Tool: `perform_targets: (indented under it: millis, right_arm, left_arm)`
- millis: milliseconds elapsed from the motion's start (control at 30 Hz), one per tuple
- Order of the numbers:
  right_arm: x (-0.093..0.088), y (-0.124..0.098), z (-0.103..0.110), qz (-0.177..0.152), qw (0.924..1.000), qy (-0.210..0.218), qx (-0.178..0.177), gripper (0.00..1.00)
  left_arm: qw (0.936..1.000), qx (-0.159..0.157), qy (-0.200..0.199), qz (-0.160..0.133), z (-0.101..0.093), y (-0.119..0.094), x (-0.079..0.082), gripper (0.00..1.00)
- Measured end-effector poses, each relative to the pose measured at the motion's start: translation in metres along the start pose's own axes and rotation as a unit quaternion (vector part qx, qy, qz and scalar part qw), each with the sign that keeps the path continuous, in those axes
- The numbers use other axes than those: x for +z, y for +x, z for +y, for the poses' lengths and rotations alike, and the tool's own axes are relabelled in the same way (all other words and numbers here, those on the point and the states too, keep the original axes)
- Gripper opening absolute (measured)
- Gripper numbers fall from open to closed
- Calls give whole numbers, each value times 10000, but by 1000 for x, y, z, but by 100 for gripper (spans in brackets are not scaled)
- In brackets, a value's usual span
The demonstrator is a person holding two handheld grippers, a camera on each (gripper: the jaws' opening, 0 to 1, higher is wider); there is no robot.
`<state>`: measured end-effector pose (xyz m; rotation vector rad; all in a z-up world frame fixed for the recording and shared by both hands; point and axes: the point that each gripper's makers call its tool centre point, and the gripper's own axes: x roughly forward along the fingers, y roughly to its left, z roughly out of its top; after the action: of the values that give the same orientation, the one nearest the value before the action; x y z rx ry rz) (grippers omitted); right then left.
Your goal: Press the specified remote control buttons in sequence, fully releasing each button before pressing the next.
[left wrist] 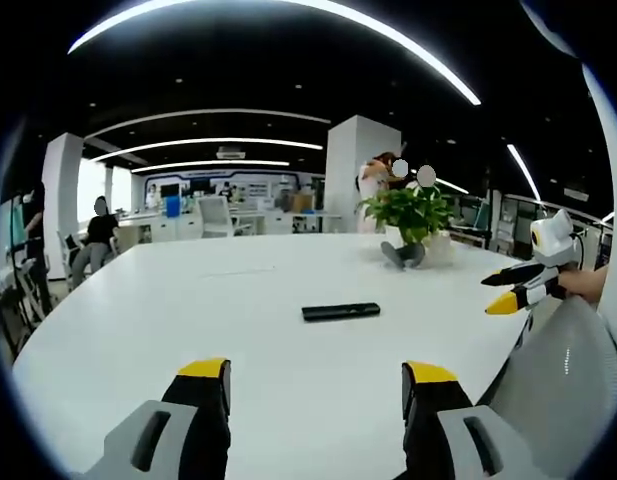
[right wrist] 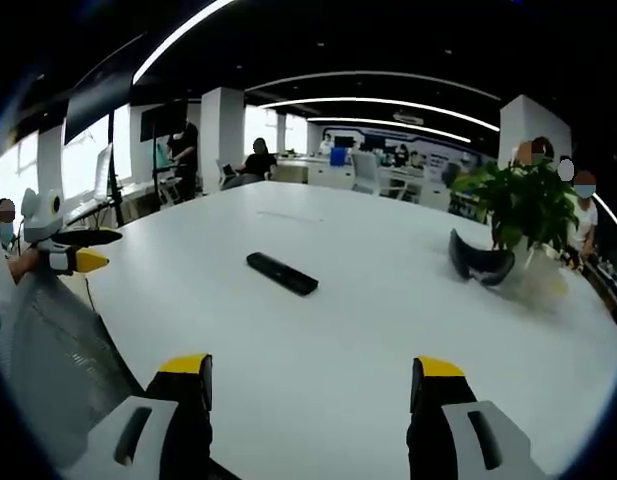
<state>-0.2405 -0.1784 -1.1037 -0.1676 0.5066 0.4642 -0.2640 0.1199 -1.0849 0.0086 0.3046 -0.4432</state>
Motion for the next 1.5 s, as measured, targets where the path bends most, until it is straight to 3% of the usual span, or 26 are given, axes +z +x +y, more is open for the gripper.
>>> perform_targets:
  millis: [1267, 1500]
  right_arm:
    - [2, -1, -1, -66, 10000, 21, -13, 80]
    - [6, -3, -5, -196, 9998, 82, -64, 80]
  left_arm:
    - [10000, 21, -22, -44, 1, 0, 1, 71]
    - [9999, -87, -49, 26, -3, 1, -1, 71]
